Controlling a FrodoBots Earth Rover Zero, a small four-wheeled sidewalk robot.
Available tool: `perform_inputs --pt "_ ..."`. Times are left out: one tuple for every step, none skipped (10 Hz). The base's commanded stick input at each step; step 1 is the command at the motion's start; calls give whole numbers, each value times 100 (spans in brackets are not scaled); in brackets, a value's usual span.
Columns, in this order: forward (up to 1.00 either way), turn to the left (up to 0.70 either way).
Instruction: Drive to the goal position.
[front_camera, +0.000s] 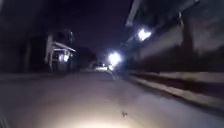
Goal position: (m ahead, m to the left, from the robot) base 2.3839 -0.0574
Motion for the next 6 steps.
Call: perform_inputs --pt "70 0" --pt "70 0" --pt "70 0" --pt "70 0" --pt "70 0" --pt "70 -10"
